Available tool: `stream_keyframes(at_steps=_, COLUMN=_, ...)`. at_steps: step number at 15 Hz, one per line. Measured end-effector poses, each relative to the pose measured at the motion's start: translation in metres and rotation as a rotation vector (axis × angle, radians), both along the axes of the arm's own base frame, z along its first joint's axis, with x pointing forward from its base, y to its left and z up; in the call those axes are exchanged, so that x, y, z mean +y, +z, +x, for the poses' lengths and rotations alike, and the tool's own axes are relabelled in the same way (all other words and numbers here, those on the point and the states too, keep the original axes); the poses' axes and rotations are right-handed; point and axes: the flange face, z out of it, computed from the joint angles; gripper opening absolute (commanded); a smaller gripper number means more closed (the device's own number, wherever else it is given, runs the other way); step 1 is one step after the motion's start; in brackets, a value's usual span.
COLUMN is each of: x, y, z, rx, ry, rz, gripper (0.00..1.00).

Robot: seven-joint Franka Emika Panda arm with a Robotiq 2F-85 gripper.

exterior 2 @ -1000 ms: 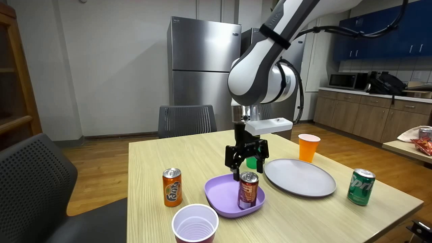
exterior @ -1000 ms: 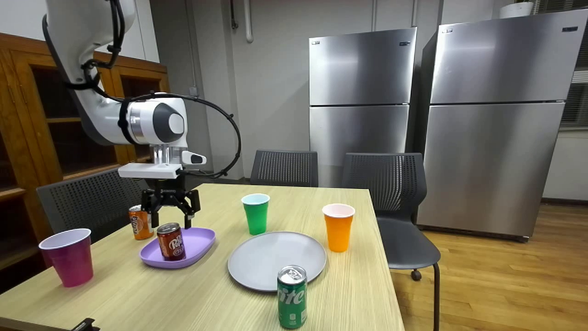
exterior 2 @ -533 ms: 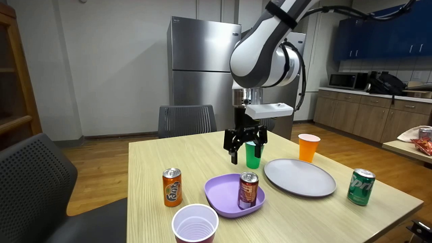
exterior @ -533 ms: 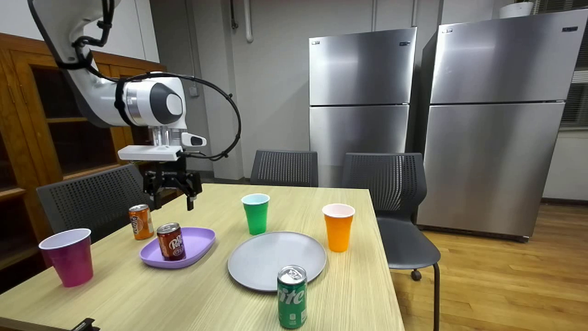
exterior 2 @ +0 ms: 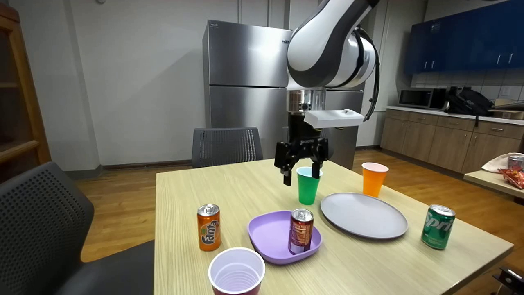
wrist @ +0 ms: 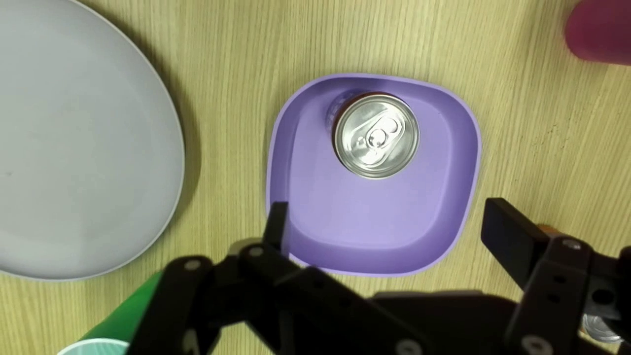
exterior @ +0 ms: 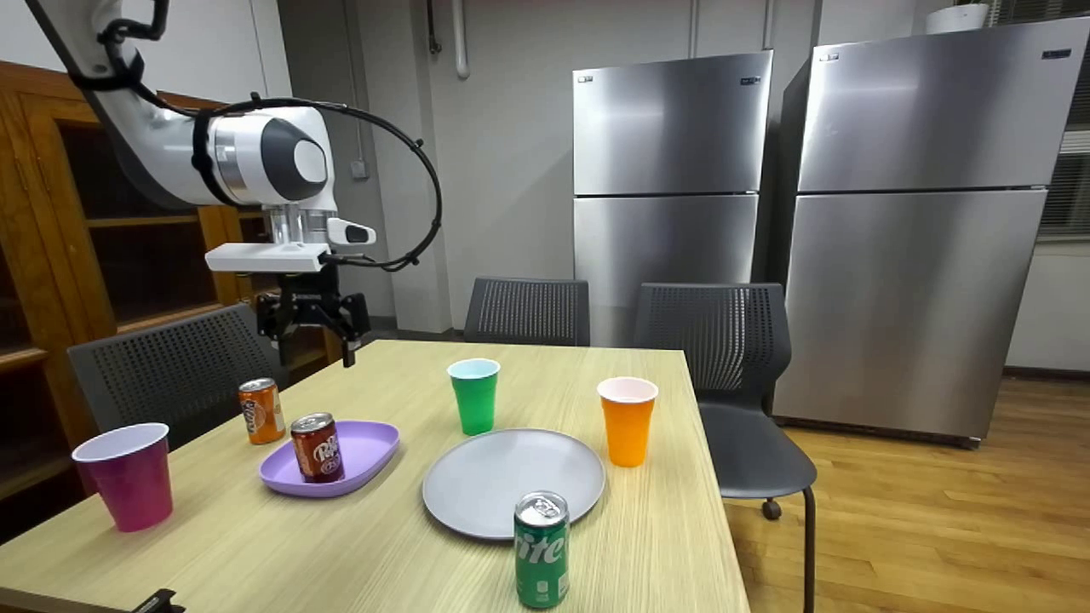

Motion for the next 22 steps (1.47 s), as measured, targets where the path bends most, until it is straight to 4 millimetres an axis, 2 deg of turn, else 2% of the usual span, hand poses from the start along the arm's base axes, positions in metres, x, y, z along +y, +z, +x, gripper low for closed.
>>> stream_keyframes(at_steps=14, x=0.000, y=-0.002, z=0.000, rx=0.002, ry=0.002, rz=-0.003, gripper=1.00)
stream_keyframes(at_steps=22, x=0.023, y=0.035, z=0.033, rx=-0.081, ry=-0.038, rz=-0.004, gripper=1.00)
